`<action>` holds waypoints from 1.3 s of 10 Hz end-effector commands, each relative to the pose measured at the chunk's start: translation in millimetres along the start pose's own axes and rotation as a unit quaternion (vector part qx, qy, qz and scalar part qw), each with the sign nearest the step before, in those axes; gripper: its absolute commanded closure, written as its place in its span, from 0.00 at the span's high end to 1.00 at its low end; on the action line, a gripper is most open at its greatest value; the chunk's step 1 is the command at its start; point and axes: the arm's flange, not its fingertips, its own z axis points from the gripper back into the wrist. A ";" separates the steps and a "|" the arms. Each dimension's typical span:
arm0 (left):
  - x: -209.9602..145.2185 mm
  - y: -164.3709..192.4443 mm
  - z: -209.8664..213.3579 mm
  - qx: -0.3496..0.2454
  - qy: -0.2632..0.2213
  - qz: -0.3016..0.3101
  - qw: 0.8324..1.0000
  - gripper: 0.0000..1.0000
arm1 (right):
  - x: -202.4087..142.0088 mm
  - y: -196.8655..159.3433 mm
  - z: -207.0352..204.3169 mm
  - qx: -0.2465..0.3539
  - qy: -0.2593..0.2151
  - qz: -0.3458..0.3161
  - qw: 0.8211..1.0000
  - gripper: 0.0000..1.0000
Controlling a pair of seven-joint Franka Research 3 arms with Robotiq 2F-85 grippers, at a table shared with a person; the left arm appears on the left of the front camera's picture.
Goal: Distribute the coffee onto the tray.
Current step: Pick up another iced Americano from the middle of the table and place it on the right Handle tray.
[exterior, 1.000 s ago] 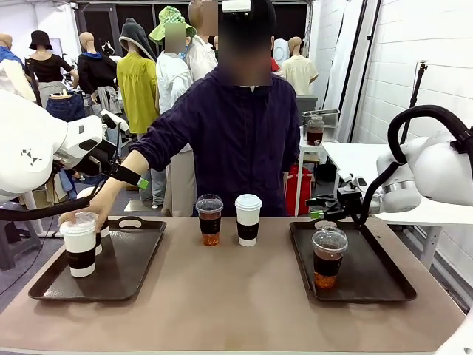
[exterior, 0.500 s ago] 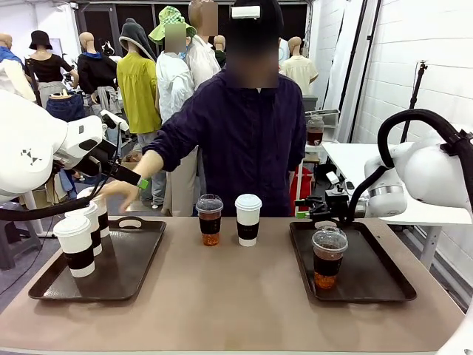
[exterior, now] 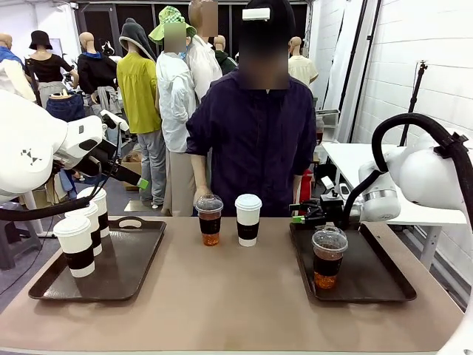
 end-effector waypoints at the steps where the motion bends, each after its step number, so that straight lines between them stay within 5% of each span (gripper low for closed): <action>1: -1.0 1.1 0.6 -0.002 -0.001 0.002 1.000 1.00 | 2.1 -6.7 -3.3 0.003 0.002 0.006 1.000 1.00; 13: -1.0 1.1 0.6 -0.002 -0.001 0.002 1.000 1.00 | 0.0 0.0 0.0 0.000 0.000 0.000 1.000 1.00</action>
